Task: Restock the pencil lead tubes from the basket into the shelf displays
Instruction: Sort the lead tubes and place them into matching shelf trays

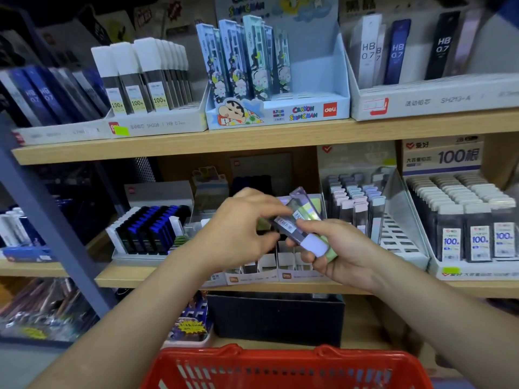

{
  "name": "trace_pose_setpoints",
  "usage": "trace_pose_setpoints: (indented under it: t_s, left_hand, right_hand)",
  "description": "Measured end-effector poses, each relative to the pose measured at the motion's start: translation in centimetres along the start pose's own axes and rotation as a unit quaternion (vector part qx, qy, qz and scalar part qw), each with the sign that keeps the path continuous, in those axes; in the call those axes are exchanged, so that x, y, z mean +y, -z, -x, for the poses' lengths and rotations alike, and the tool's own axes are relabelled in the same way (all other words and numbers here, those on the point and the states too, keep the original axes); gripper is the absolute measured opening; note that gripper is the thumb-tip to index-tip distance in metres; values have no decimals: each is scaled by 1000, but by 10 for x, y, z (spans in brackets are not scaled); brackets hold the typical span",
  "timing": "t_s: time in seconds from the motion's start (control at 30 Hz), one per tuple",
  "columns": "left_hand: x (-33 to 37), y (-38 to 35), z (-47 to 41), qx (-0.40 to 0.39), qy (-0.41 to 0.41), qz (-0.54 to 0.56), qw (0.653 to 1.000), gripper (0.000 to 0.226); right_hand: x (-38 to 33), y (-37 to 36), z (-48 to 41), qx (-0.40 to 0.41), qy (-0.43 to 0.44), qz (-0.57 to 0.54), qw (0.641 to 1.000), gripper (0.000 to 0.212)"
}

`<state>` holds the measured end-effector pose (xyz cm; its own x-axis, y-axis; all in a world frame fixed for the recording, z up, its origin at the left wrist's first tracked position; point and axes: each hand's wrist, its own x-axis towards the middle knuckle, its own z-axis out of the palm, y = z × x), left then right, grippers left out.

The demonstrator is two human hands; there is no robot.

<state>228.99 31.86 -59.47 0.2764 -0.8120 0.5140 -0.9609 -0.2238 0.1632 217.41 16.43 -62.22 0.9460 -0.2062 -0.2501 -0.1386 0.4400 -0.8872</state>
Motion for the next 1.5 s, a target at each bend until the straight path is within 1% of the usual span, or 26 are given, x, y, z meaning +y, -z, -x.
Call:
trace_pose_setpoints:
  t_s: [0.03,0.07,0.17,0.2,0.23,0.27,0.3,0.33,0.37,0.4,0.43,0.47,0.53,0.6,0.73,0.8,0.83,0.87,0.93,1.0,1.07,1.13,1.17,1.23,1.37,1.5]
  left_hand:
    - [1,-2,4,-3,-32,-49,998,37]
    - [2,-4,6,4,-53,-75,996,36]
    - [1,-1,10,50,-120,-122,984,25]
    - [0,2,11,65,-125,-127,982,23]
    - [1,5,13,81,-98,-109,986,21]
    - [4,9,15,92,-32,-49,994,18]
    - [9,11,16,100,60,49,992,19]
    - [13,12,17,94,149,173,969,24]
    - [18,12,17,75,215,296,928,30]
    - [21,12,17,68,248,375,891,35]
    - [23,11,17,67,260,415,869,41]
    - [26,10,18,65,259,438,858,46]
    - [31,8,19,57,250,449,856,55]
    - [34,5,20,43,238,451,859,63]
    - [37,4,21,27,231,465,855,76]
    - [35,7,21,16,225,459,859,75]
    - [33,9,20,17,223,443,868,68]
    - [32,10,19,23,224,427,876,59]
    - [30,11,16,43,228,406,884,37]
    - [30,11,11,69,228,400,885,24]
    - [28,12,5,105,232,372,893,20]
    - [22,13,-3,143,232,310,911,19]
    - [18,12,-7,156,228,280,919,19]
    - [10,7,-15,166,221,232,933,19]
    - [4,-12,-27,130,213,132,959,20]
    - [1,-28,-32,58,201,64,976,24]
  right_hand:
    - [-1,-2,2,-6,0,9,1000,24]
    - [-1,-3,3,-11,-1,18,1000,24]
    - [-1,-7,6,-37,-11,27,999,25]
    - [-1,-7,5,-43,-10,18,999,24]
    - [-1,-5,5,-43,-5,7,999,22]
    - [-3,-3,4,-43,4,-4,999,20]
    - [-4,-2,4,-46,14,-14,999,19]
    - [-5,0,5,-53,24,-20,998,19]
    - [-6,0,6,-61,34,-21,997,23]
    - [-6,-1,7,-69,45,-16,997,30]
    - [-5,-3,8,-75,55,-4,996,35]
    - [-4,-6,8,-79,64,10,995,36]
    - [-2,-12,8,-77,78,27,994,34]
    - [-1,-16,8,-64,85,25,994,31]
    - [-1,-18,10,-40,91,32,995,24]
    - [-1,-16,11,-38,92,45,994,27]
    - [-2,-15,12,-37,92,58,993,29]
    - [-2,-14,13,-37,92,75,992,28]
    - [-1,-12,15,-37,86,111,989,17]
    - [1,-11,16,-26,72,126,989,13]
    - [1,-6,16,5,52,111,993,14]
    - [-2,2,18,48,29,60,997,11]
    - [-4,6,19,68,23,36,997,9]
    - [-5,13,21,96,24,24,995,7]
    - [-3,19,23,104,37,27,994,5]
    - [-4,25,24,89,45,27,995,9]
